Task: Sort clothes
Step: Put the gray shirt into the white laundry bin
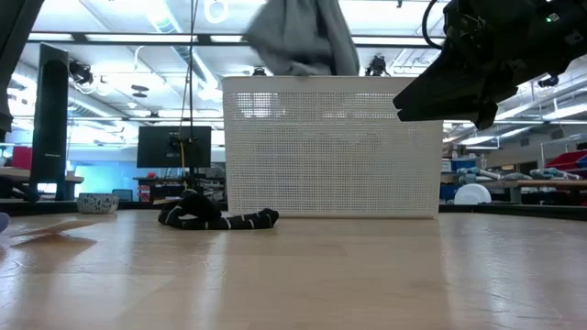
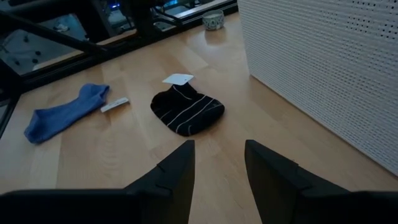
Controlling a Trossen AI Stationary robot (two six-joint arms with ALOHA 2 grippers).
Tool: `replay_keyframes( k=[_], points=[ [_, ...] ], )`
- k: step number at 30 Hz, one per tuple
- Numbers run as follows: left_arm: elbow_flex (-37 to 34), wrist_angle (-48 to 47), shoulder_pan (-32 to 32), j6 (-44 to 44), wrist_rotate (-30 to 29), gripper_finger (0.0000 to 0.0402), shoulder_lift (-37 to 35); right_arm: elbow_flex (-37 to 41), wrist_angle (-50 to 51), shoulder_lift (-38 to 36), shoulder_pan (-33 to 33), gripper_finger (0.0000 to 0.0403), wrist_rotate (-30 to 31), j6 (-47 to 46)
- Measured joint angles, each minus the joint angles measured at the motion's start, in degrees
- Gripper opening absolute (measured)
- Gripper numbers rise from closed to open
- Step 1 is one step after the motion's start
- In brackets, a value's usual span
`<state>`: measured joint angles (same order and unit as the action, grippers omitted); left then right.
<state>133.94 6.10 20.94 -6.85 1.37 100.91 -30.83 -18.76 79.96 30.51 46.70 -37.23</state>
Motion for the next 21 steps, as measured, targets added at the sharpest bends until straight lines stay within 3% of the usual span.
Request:
replay_keyframes(
  k=[11, 16, 21],
  points=[
    [-3.41, -50.02, 1.80, 0.21, -0.95, 0.0000, 0.82, 0.00, 0.15, 0.00, -0.03, 0.0142, -0.24, 0.00],
    [-14.82, -53.26, 2.72, 2.88, -1.86, 0.0001, 1.67, 0.02, 0.07, 0.00, -0.18, 0.0142, -0.32, -0.10],
    [-29.45, -43.00, 2.59, 5.19, 0.10, 0.0008, 1.90, 0.01, 0.02, 0.00, -0.34, 0.0142, -0.33, -1.32]
  ],
)
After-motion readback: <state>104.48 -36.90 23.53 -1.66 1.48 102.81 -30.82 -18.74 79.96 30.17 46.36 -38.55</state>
